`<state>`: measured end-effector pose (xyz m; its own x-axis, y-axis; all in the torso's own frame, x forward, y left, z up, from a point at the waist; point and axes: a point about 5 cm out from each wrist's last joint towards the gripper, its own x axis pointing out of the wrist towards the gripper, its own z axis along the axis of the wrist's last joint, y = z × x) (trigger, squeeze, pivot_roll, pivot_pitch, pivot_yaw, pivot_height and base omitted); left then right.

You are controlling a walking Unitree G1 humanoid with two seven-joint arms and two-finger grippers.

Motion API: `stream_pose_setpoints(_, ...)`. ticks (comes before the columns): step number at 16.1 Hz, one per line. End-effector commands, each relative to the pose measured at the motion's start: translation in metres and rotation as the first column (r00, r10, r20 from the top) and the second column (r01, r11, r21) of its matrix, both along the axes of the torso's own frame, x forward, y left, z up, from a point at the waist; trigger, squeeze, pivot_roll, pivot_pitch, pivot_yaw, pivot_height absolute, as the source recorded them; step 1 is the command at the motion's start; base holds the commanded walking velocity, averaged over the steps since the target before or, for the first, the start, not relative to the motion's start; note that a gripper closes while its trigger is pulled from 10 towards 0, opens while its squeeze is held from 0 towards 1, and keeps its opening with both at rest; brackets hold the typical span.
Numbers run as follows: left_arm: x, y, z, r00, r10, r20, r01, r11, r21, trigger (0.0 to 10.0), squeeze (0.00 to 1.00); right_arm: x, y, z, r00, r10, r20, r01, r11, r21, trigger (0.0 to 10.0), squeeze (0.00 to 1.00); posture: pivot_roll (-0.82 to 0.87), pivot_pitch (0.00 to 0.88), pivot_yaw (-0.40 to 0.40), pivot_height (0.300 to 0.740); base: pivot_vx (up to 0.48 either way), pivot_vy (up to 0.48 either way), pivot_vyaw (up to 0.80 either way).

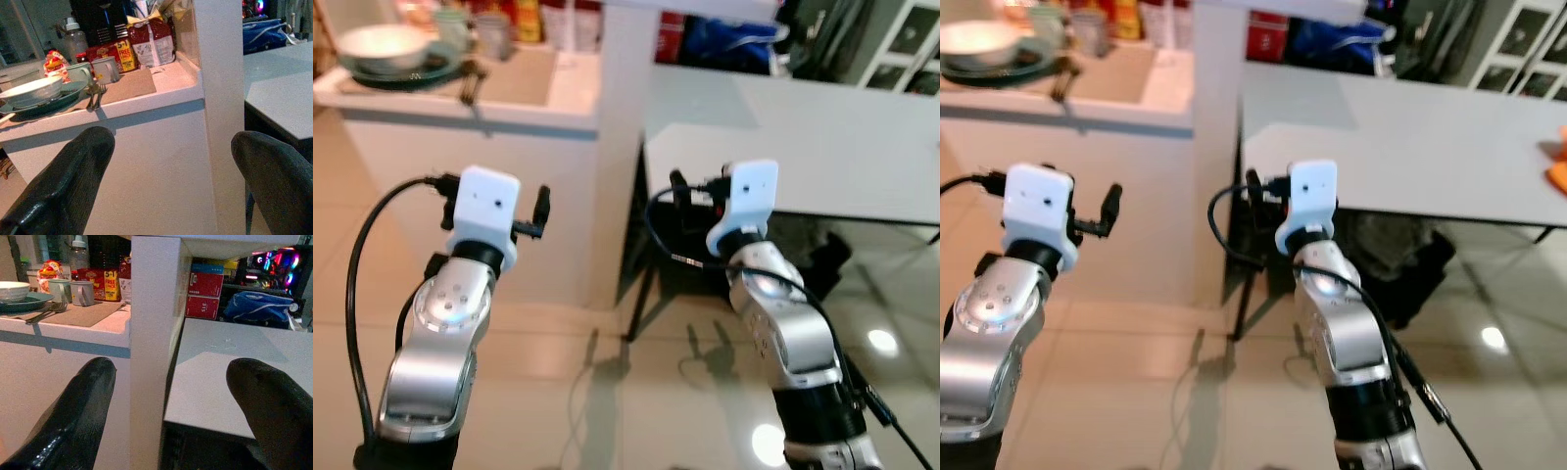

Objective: Setting the table

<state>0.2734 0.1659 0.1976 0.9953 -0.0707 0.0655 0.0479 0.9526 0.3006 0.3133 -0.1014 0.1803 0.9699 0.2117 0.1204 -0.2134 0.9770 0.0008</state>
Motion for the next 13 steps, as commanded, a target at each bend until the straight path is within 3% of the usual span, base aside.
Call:
stream_pose_setpoints(1, -0.001, -0.009, 0.001, 0.999, -0.033, 0.007, 0.033, 0.999, -0.021, 10.0, 0.0, 0.001, -0.013, -0.001, 0.999, -0.039, -0.011, 0.039, 0.999, 0.023, 10.0, 0.0, 0.01, 0.0, -0.079, 0.74, 0.0, 0.48, 0.0)
stream_pose_setpoints(3, 0.0, -0.01, 0.008, 0.999, -0.022, 0.025, 0.024, 0.996, -0.083, 10.0, 0.0, 0.001, -0.012, -0.001, 0.999, -0.035, -0.029, 0.037, 0.998, 0.052, 10.0, 0.0, 0.01, 0.0, -0.079, 0.74, 0.0, 0.0, 0.0)
stream_pose_setpoints(6, 0.002, -0.005, 0.011, 0.999, -0.013, 0.047, 0.014, 1.0, -0.021, 10.0, 0.0, 0.001, -0.005, 0.003, 1.0, 0.023, 0.008, -0.022, 1.0, -0.006, 10.0, 0.0, 0.01, 0.0, -0.08, 0.74, 0.096, 0.0, 0.16)
stream_pose_setpoints(10, 0.0, -0.002, 0.012, 0.999, -0.011, 0.047, 0.012, 1.0, -0.01, 10.0, 0.0, 0.005, -0.003, 0.005, 0.999, 0.04, 0.006, -0.04, 0.999, -0.004, 10.0, 0.0, 0.02, 0.0, -0.091, 0.74, 0.476, 0.0, 0.8)
stream_pose_setpoints(13, 0.0, -0.002, 0.011, 0.999, -0.021, 0.045, 0.021, 1.0, 0.001, 10.0, 0.0, 0.01, -0.009, 0.006, 1.0, -0.002, -0.008, 0.002, 0.999, 0.053, 10.0, 0.0, 0.03, 0.0, -0.092, 0.74, 0.48, 0.0, 0.17)
